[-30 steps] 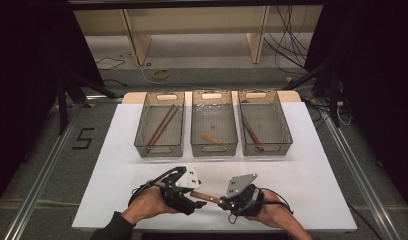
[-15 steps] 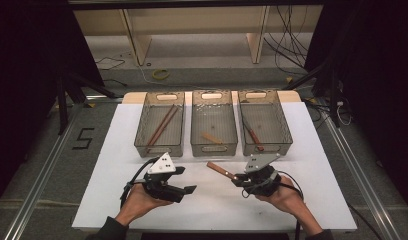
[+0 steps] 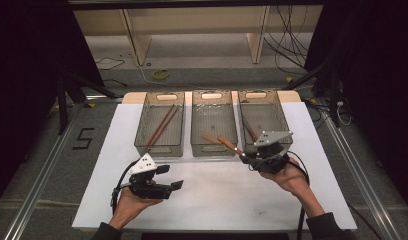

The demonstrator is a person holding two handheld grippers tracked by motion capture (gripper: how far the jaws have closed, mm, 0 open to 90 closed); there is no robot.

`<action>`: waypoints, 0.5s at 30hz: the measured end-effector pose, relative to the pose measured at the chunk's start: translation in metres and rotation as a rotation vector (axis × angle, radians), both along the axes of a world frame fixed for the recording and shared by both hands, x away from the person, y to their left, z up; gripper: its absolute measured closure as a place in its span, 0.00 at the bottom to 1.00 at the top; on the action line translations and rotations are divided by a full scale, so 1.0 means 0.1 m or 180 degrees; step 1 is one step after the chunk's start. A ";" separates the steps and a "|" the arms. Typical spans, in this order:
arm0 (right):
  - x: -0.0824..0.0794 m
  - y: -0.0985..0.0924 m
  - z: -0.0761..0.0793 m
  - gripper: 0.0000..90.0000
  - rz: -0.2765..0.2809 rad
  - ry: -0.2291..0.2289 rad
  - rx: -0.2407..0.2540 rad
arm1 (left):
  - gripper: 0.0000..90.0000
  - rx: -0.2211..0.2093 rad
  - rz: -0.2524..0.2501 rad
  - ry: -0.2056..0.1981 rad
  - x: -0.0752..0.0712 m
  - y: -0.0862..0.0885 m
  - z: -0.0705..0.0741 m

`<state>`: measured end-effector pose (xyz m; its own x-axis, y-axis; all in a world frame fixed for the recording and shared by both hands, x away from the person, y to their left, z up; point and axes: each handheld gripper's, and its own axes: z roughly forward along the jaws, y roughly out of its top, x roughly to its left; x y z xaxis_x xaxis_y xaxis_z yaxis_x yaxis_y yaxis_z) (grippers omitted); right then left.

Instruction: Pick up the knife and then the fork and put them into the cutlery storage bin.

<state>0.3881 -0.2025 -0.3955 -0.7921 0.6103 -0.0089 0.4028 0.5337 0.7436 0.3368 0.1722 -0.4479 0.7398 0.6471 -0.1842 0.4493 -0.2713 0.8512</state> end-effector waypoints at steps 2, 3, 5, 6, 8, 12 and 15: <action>0.07 -0.04 0.03 0.87 -0.0074 0.0002 0.0046 | 0.24 0.0008 0.0031 0.0013 0.00 0.02 -0.01; 0.10 -0.05 0.05 0.87 -0.0107 0.0003 0.0064 | 0.24 0.0016 0.0040 0.0005 -0.01 0.03 -0.02; 0.17 -0.09 0.09 0.87 -0.0182 -0.0013 0.0083 | 0.23 0.0005 0.0066 -0.0005 -0.01 0.05 -0.04; 0.20 -0.10 0.11 0.87 -0.0217 -0.0017 0.0098 | 0.23 0.0003 0.0075 -0.0002 -0.01 0.07 -0.04; 0.27 -0.13 0.15 0.87 -0.0271 -0.0027 0.0112 | 0.23 -0.0010 0.0086 -0.0022 -0.02 0.09 -0.05; 0.42 -0.18 0.21 0.87 -0.0405 -0.0034 0.0127 | 0.22 -0.0036 0.0142 -0.0063 -0.04 0.13 -0.05; 0.52 -0.22 0.23 0.87 -0.0492 -0.0033 0.0130 | 0.22 -0.0069 0.0186 -0.0070 -0.05 0.16 -0.05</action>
<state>0.4403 -0.2240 -0.3720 -0.6887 0.7249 0.0106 0.4699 0.4352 0.7680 0.3322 0.1882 -0.4528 0.7049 0.6854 -0.1828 0.4449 -0.2265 0.8665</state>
